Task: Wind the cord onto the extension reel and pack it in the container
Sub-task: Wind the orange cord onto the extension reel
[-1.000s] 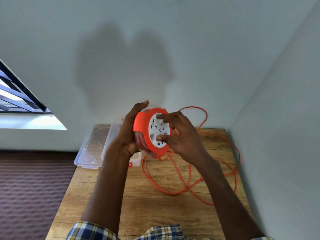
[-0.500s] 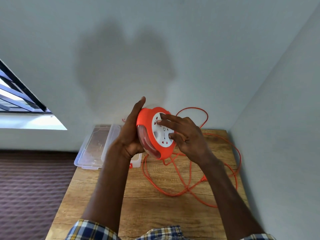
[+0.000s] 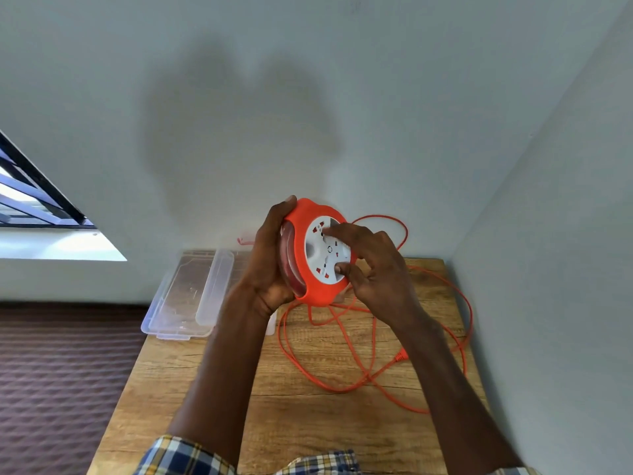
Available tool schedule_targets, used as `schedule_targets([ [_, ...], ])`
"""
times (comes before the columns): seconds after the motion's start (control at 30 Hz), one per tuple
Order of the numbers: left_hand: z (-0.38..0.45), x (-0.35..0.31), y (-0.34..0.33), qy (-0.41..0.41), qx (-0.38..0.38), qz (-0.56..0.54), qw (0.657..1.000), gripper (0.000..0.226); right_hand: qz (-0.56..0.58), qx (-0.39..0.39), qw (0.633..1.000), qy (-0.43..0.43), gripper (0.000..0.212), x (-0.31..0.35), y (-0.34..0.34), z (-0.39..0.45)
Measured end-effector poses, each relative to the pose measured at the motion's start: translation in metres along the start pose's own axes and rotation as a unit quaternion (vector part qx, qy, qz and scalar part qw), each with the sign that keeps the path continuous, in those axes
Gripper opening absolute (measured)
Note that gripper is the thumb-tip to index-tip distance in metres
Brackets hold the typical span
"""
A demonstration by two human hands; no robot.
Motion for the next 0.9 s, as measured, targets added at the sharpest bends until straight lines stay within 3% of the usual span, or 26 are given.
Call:
schedule_targets([
  [0.2, -0.003, -0.006, -0.003, -0.006, -0.004, 0.012, 1.0, 0.056, -0.026, 0.005, 1.0, 0.0, 0.068, 0.004, -0.003, 0.004],
  [0.53, -0.003, -0.013, 0.006, -0.026, -0.018, 0.058, 0.998, 0.068, 0.042, -0.084, 0.984, -0.151, 0.068, 0.0, -0.001, -0.005],
  [0.7, -0.004, -0.017, 0.012, -0.03, -0.012, 0.05, 0.998, 0.057, 0.042, -0.029, 0.998, -0.048, 0.05, 0.02, -0.008, 0.002],
  [0.9, -0.006, -0.014, 0.014, -0.001, 0.005, 0.04, 0.999, 0.057, -0.041, -0.005, 0.998, 0.057, 0.048, 0.028, 0.001, 0.008],
])
Point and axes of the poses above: each hand's wrist, its own z-axis towards the middle knuckle, its own y-axis out of the back of the hand, x = y × z, the point moved 9 cm from there along z, towards the middle knuckle, and after that the axes turned 6 degrees about -z, right-handed, at the moved point
